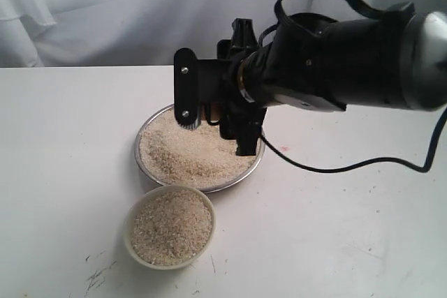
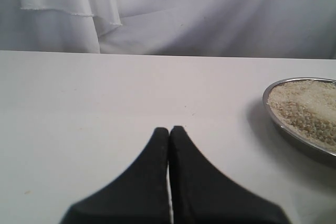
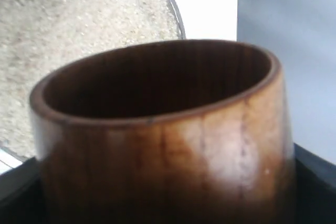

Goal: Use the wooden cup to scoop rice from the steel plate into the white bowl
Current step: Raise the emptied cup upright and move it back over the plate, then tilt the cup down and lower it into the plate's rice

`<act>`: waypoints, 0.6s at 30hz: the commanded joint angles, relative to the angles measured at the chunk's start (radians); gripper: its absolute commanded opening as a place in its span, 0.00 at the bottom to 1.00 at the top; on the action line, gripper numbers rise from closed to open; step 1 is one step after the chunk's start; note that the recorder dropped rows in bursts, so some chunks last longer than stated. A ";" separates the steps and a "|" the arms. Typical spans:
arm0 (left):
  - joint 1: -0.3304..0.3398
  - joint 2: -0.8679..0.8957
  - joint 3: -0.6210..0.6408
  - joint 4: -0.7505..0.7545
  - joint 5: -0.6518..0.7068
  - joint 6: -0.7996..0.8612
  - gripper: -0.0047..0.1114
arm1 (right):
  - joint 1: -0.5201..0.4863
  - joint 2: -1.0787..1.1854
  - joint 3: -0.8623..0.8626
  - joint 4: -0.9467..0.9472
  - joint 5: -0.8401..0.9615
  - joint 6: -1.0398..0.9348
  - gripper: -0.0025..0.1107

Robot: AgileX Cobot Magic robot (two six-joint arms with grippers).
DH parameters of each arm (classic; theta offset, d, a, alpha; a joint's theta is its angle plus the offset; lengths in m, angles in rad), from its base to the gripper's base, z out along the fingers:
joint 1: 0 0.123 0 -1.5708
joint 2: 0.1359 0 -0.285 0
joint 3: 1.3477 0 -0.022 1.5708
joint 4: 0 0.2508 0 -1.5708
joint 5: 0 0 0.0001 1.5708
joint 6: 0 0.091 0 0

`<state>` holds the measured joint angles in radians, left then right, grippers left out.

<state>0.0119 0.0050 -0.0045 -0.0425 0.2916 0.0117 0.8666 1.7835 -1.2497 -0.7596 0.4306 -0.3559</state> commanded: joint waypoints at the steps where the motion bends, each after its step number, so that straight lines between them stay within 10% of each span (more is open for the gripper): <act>1: -0.002 -0.005 0.005 -0.001 -0.006 -0.003 0.04 | -0.058 0.039 -0.049 -0.016 -0.044 -0.100 0.02; 18: -0.002 -0.005 0.005 -0.001 -0.006 -0.003 0.04 | -0.109 0.253 -0.301 -0.010 0.009 -0.357 0.02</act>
<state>0.0119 0.0050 -0.0045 -0.0425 0.2916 0.0117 0.7654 2.0389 -1.5429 -0.7675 0.4399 -0.6799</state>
